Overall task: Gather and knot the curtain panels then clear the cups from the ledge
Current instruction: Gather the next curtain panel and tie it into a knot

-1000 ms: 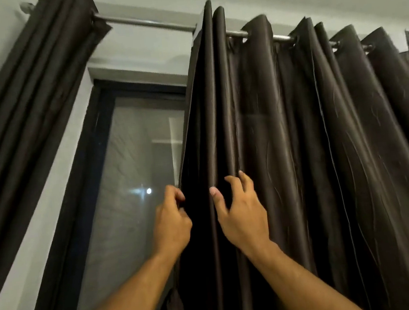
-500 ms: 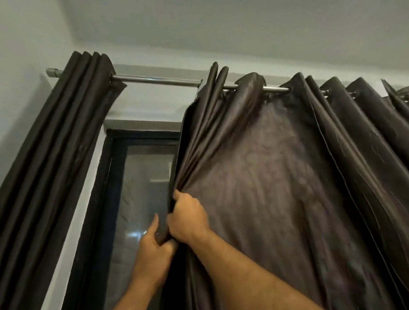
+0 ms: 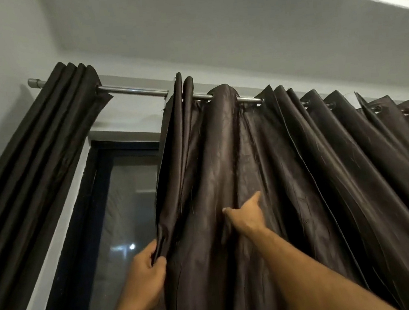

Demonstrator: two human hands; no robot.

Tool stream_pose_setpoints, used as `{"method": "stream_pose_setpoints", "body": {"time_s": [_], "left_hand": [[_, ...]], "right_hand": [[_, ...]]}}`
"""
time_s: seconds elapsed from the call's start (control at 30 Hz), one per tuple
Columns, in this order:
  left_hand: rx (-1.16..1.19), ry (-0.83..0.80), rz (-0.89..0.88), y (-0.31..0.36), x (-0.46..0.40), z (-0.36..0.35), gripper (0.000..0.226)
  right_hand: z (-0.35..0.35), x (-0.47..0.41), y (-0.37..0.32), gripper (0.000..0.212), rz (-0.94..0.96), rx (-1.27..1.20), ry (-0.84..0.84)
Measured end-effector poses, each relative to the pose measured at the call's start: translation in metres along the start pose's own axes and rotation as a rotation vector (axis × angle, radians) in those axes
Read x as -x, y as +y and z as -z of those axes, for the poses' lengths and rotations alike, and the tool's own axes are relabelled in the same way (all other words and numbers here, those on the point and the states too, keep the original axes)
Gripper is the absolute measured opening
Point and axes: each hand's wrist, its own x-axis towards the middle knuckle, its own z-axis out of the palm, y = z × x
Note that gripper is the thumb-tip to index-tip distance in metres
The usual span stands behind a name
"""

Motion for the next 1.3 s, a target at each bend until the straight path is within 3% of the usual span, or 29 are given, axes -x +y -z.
{"method": "stream_pose_setpoints", "body": {"time_s": [0.1,0.13,0.3,0.47,0.53,0.6,0.63,0.67,0.73,0.77,0.87,0.97,1.1,1.2,1.3], "left_hand": [[0.031,-0.017,-0.002,0.004,0.002,-0.006,0.059],[0.045,-0.013,-0.014,0.006,0.002,-0.008,0.059],[0.127,-0.073,-0.039,0.024,0.01,-0.006,0.054],[-0.017,0.064,-0.089,0.026,0.006,-0.003,0.052],[-0.05,0.088,-0.105,0.024,0.004,-0.004,0.055],[-0.044,0.089,-0.099,0.021,0.004,-0.004,0.057],[-0.044,0.089,-0.089,0.022,0.005,-0.004,0.056],[-0.044,0.09,-0.083,0.023,0.005,-0.003,0.054],[-0.046,0.101,-0.072,0.024,0.005,0.0,0.053],[-0.055,0.106,-0.066,0.026,0.006,0.001,0.053],[-0.052,0.087,-0.059,0.028,0.01,-0.001,0.054],[-0.037,0.06,-0.056,0.03,0.013,-0.003,0.055],[0.019,0.089,-0.054,0.034,0.016,0.006,0.049],[0.054,0.145,-0.058,0.031,0.016,0.025,0.037],[0.088,0.179,-0.052,0.032,0.02,0.039,0.033]], "right_hand": [[-0.012,0.002,-0.01,0.061,0.136,0.13,-0.057],[-0.02,0.003,-0.016,0.055,0.187,0.146,-0.081],[-0.075,0.026,-0.059,0.04,0.508,0.206,-0.175],[-0.075,0.027,-0.075,0.042,0.542,0.118,-0.324],[-0.053,0.021,-0.057,0.042,0.64,0.191,-0.088],[-0.023,0.012,-0.032,0.058,0.65,0.25,0.402],[-0.009,0.004,-0.019,0.076,0.52,0.247,0.547],[0.006,-0.005,-0.007,0.097,0.321,0.205,0.553],[0.032,-0.023,0.016,0.12,-0.032,-0.012,0.339],[0.038,-0.027,0.026,0.115,-0.088,-0.111,0.183],[0.024,-0.018,0.031,0.086,0.165,-0.105,-0.087],[-0.025,-0.009,0.007,0.08,0.373,-0.021,-0.177],[-0.079,0.029,-0.054,0.027,0.599,0.098,-0.219],[-0.104,0.062,-0.088,0.027,0.737,0.216,-0.256],[-0.116,0.066,-0.089,0.03,0.795,0.178,-0.306]]}}
